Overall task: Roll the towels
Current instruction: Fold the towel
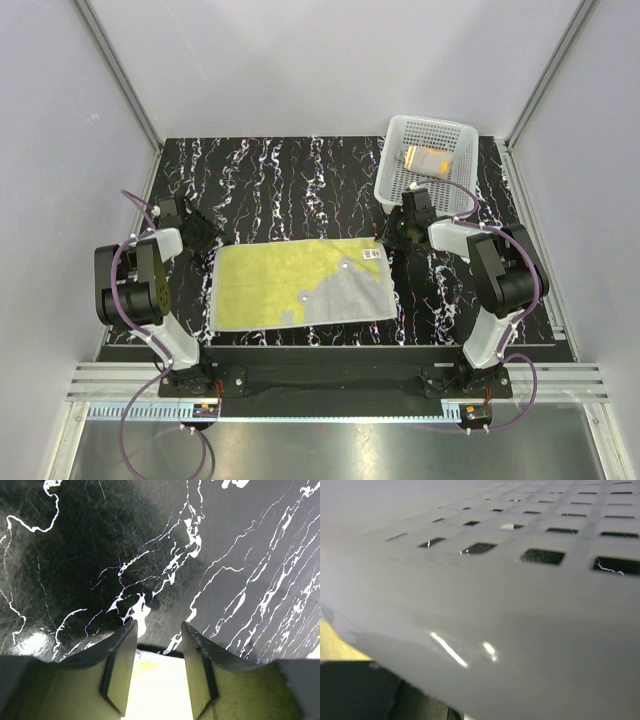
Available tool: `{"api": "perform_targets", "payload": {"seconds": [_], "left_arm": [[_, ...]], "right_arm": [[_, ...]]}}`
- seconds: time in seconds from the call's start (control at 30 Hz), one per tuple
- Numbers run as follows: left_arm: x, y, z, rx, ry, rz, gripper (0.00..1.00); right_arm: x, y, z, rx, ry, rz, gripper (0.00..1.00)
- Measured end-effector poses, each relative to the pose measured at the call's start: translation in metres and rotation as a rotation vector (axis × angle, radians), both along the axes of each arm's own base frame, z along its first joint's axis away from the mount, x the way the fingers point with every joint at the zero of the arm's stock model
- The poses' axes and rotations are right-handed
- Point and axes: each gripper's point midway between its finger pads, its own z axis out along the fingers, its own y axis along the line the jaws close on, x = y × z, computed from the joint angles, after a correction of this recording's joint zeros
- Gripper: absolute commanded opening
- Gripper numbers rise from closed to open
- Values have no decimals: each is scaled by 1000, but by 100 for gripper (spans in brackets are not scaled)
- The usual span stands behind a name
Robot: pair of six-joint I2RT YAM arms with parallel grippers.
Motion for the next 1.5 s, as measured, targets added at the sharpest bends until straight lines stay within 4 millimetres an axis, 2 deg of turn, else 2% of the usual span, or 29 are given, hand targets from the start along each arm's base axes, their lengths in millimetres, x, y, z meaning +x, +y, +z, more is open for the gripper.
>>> {"api": "perform_targets", "payload": {"seconds": [0.1, 0.2, 0.27, 0.6, 0.8, 0.9, 0.97, 1.0, 1.03, 1.1, 1.37, 1.5], "left_arm": [[0, -1, -1, 2, 1, -6, 48], [1, -2, 1, 16, -6, -18, 62], [0, -3, 3, 34, -12, -27, 66], [-12, -11, 3, 74, 25, -36, 69], [-22, -24, -1, 102, 78, -74, 56], [-24, -25, -2, 115, 88, -79, 49], [-26, -27, -4, 119, 95, -80, 32], [-29, -28, -5, 119, 106, -83, 25], [-31, -29, -7, 120, 114, -88, 12], [-36, -30, -10, 122, 132, -95, 0], [-38, -33, -10, 140, 137, -106, 0], [-47, -33, -9, 158, 168, -110, 0]], "right_arm": [[1, -1, -1, -11, -1, 0, 27], [2, -1, -1, -14, 1, 1, 27], [2, -1, -2, -15, 3, 1, 26], [2, -1, -2, -19, 3, 4, 23], [1, -1, -2, -21, 3, 7, 17], [1, -2, -2, -24, 2, 9, 8], [1, -2, -3, -26, 1, 12, 0], [0, -2, -3, -27, 0, 13, 0], [0, -2, -3, -27, 0, 15, 0], [0, -2, -3, -28, 0, 16, 0], [-2, -3, -3, -32, -1, 22, 0], [-6, -4, -1, -35, 10, 25, 0]]}}
